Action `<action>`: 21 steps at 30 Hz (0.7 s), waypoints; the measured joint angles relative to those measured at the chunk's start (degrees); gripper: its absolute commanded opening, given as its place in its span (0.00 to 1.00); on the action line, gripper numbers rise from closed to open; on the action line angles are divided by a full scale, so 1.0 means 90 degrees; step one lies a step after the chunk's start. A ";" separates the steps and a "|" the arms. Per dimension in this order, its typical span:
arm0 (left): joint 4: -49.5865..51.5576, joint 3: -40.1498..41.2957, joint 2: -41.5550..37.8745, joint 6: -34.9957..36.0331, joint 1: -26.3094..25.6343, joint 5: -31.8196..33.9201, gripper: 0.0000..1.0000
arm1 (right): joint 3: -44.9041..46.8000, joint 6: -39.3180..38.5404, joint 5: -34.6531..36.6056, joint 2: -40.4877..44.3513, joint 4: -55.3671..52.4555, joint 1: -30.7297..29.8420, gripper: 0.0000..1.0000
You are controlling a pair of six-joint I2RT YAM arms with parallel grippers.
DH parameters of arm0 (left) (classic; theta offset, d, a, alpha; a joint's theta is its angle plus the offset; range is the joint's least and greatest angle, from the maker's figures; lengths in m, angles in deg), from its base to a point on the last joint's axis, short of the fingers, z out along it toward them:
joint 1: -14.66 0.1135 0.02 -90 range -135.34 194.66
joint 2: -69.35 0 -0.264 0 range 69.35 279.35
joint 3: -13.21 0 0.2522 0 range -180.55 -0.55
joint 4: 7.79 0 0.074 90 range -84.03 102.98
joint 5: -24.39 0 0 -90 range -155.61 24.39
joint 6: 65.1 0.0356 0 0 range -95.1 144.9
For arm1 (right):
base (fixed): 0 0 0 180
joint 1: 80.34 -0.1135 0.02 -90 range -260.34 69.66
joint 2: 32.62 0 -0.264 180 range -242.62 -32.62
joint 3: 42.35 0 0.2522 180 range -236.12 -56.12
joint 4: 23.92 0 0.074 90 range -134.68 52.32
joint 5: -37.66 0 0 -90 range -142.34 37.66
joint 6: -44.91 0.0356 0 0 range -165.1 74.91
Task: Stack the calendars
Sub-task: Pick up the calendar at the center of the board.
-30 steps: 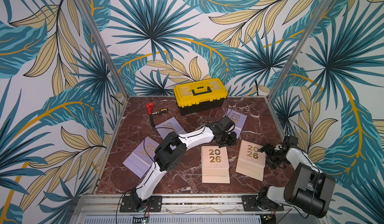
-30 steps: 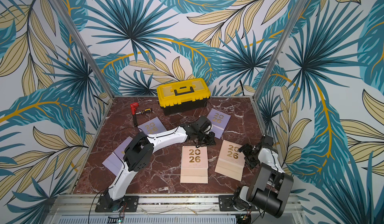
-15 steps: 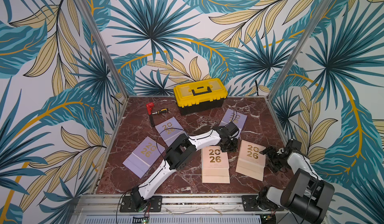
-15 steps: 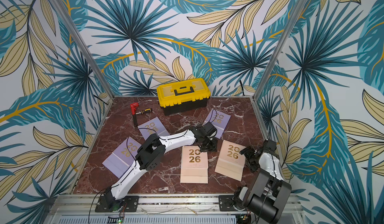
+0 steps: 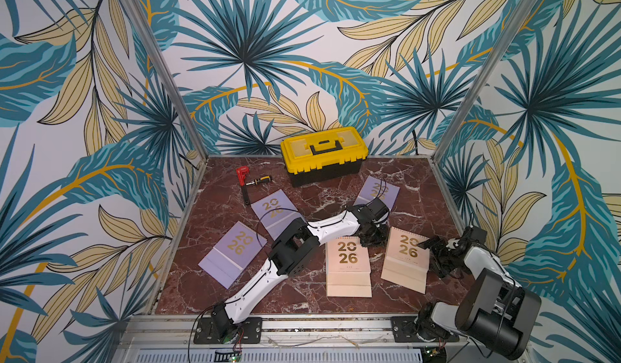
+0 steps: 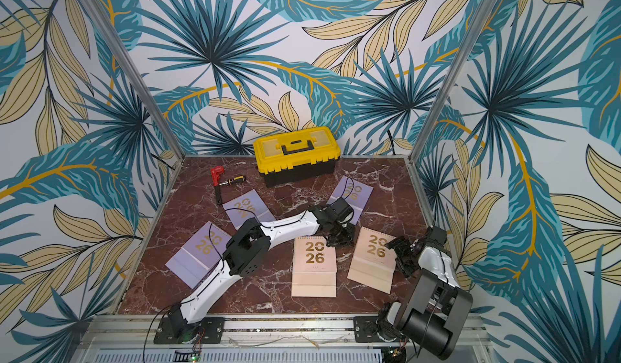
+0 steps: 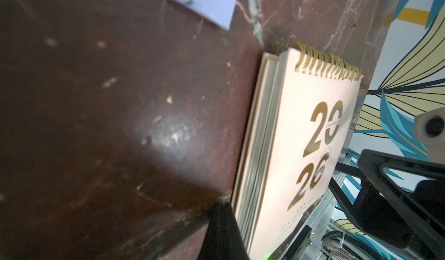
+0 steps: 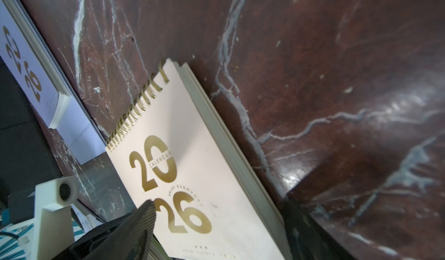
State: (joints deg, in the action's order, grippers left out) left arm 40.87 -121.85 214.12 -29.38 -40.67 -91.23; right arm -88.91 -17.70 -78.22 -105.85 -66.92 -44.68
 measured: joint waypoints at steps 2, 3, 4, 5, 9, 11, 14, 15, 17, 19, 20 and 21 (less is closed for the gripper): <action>0.0024 -0.0153 0.0095 -0.0022 -0.0007 -0.0058 0.00 | 0.0022 0.0002 -0.0075 -0.0007 0.0092 0.0002 0.85; 0.0036 -0.0211 0.0131 -0.0027 -0.0007 -0.0085 0.00 | 0.0034 0.0000 -0.0114 -0.0010 0.0131 0.0012 0.85; 0.0051 -0.0248 0.0153 -0.0041 -0.0002 -0.0109 0.00 | 0.0044 0.0002 -0.0151 -0.0017 0.0182 0.0027 0.85; 0.0066 -0.0270 0.0168 -0.0044 0.0005 -0.0136 0.00 | 0.0051 0.0000 -0.0197 -0.0034 0.0250 0.0039 0.85; 0.0100 -0.0321 0.0204 -0.0070 0.0034 -0.0231 0.00 | 0.0160 0.0002 -0.0486 -0.0063 0.0719 0.0085 0.84; 0.0112 -0.0321 0.0204 -0.0075 0.0053 -0.0231 0.00 | 0.0270 0.0029 -0.0634 -0.0022 0.1003 0.0107 0.83; 0.0119 -0.0323 0.0204 -0.0085 0.0090 -0.0240 0.00 | 0.0449 0.0151 -0.0806 0.0199 0.1282 0.0121 0.83; 0.0126 -0.0325 0.0204 -0.0087 0.0102 -0.0243 0.00 | 0.0461 0.0211 -0.0877 0.0311 0.1319 0.0124 0.82; 0.0131 -0.0328 0.0204 -0.0092 0.0119 -0.0245 0.00 | 0.0457 0.0311 -0.1039 0.0525 0.1455 0.0126 0.82; 0.0138 -0.0328 0.0204 -0.0117 0.0131 -0.0245 0.00 | 0.0447 0.0408 -0.1224 0.0704 0.1591 0.0131 0.81; 0.0143 -0.0328 0.0204 -0.0121 0.0134 -0.0248 0.00 | 0.0437 0.0442 -0.1304 0.0775 0.1639 0.0136 0.80; 0.0143 -0.0328 0.0204 -0.0131 0.0134 -0.0248 0.00 | 0.0430 0.0471 -0.1372 0.0835 0.1681 0.0138 0.80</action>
State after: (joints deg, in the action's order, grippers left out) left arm 42.16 -124.80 215.96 -30.56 -39.47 -93.46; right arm -85.04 -13.46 -90.57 -98.33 -51.79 -43.44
